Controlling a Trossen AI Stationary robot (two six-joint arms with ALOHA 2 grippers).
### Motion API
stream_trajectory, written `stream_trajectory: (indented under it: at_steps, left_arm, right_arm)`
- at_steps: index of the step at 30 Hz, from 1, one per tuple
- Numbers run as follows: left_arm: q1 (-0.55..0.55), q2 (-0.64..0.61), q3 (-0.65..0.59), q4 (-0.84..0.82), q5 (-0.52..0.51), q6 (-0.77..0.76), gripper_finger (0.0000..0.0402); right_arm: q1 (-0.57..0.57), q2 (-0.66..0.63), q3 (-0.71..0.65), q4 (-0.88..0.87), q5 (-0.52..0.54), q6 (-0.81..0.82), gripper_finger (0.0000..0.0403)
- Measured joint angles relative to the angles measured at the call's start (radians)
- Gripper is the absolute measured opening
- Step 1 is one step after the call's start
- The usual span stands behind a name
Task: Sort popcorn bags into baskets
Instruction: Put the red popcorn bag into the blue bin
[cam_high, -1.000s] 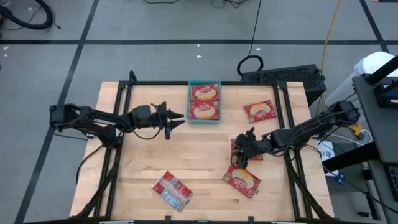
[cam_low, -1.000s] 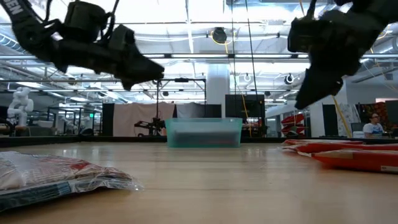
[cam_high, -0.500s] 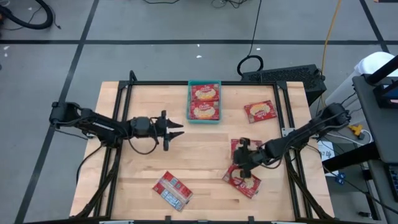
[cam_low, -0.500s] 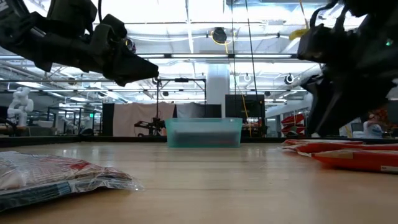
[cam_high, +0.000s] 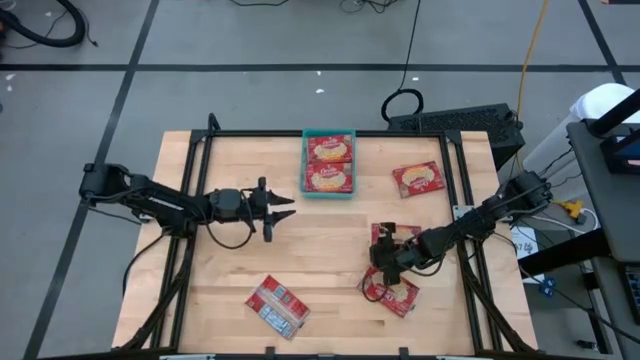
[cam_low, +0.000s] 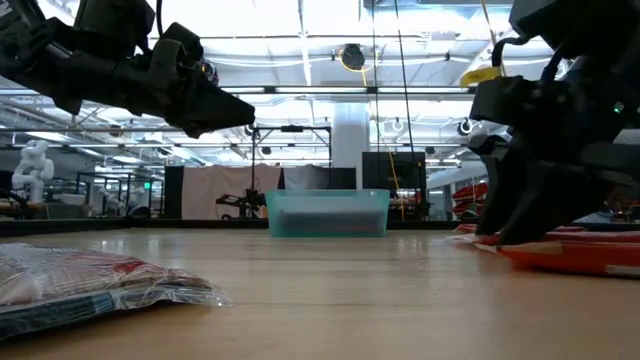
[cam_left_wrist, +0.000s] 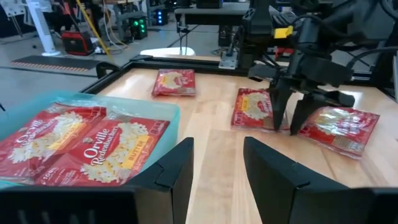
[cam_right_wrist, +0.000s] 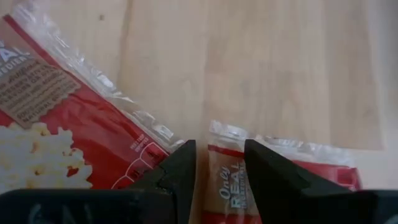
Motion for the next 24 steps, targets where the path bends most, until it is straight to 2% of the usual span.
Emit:
stream_trajectory:
  at_steps: [4,9,13,17,24]
  left_arm:
    - [0.0,0.0,0.0,0.0,-0.001,0.0,0.0145]
    - [-0.021,0.0,0.0,0.0,-0.002,-0.015,0.0145]
    - [-0.048,0.005,0.0,0.026,-0.003,-0.012,0.0145]
    - [-0.073,0.005,0.003,0.044,-0.045,0.006,0.0145]
    - [-0.099,0.006,0.004,0.05,-0.088,0.034,0.0146]
  right_arm:
    - [-0.013,0.002,-0.003,-0.006,0.076,-0.022,0.0102]
    - [-0.042,0.002,-0.003,0.002,0.072,-0.013,0.0013]
    - [-0.07,-0.008,-0.003,0.064,0.104,0.029,0.0009]
    - [-0.105,-0.028,-0.003,0.169,0.164,0.039,0.0002]
    - [-0.181,-0.062,-0.002,0.438,0.27,0.088,0.0001]
